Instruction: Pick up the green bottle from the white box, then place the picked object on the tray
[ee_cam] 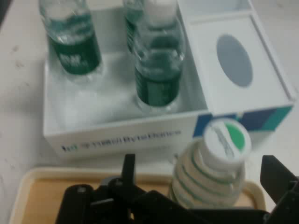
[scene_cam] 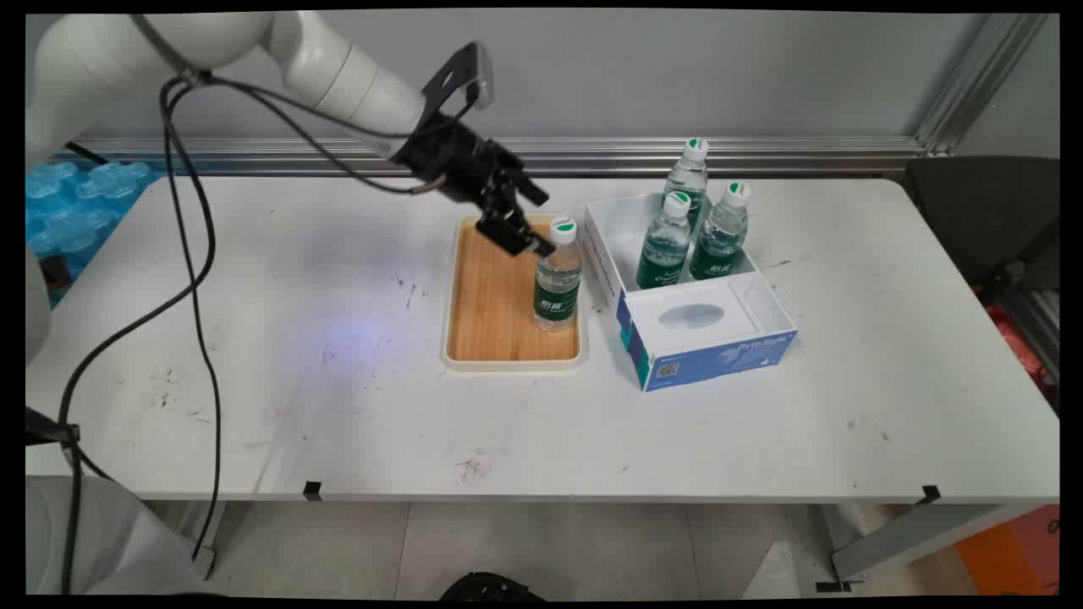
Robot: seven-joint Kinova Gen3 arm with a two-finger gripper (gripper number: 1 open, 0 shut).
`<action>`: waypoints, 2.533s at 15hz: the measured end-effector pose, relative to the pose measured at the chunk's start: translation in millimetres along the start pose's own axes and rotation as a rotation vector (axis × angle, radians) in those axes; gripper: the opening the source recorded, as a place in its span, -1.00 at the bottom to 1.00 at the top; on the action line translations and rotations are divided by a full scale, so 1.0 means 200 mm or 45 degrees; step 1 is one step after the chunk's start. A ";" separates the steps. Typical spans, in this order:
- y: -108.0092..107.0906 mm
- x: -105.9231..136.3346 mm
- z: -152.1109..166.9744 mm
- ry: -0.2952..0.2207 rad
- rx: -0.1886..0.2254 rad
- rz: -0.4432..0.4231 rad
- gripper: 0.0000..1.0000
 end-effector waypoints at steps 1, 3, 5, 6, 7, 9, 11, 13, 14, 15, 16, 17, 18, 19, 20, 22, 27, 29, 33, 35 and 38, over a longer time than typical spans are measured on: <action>-0.01 0.06 0.00 0.009 0.003 0.002 1.00; -0.03 0.17 0.02 0.030 0.007 0.007 1.00; -0.03 0.26 0.04 0.056 0.011 0.008 1.00; -0.04 0.30 0.05 0.068 0.014 0.006 1.00; -0.04 0.34 0.07 0.080 0.016 0.006 1.00; -0.05 0.40 0.11 0.097 0.027 0.001 1.00; -0.06 0.42 0.18 0.094 0.043 -0.009 1.00; -0.07 0.43 0.25 0.081 0.057 -0.018 1.00; -0.07 0.43 0.28 0.077 0.062 -0.020 1.00; -0.07 0.42 0.32 0.069 0.069 -0.022 1.00; -0.08 0.42 0.36 0.065 0.073 -0.021 1.00; -0.08 0.42 0.40 0.063 0.078 -0.018 1.00; -0.08 0.42 0.44 0.063 0.081 -0.013 1.00; -0.08 0.41 0.47 0.063 0.084 -0.010 1.00; -0.08 0.41 0.50 0.062 0.086 -0.008 1.00; -0.08 0.40 0.56 0.060 0.093 -0.006 1.00; -0.09 0.38 0.68 0.056 0.110 -0.003 1.00; -0.09 0.37 0.71 0.058 0.114 -0.003 1.00; -0.09 0.36 0.76 0.066 0.116 -0.008 -1.00; -0.08 0.36 0.78 0.071 0.113 -0.013 -1.00; -0.08 0.35 0.80 0.076 0.110 -0.021 -1.00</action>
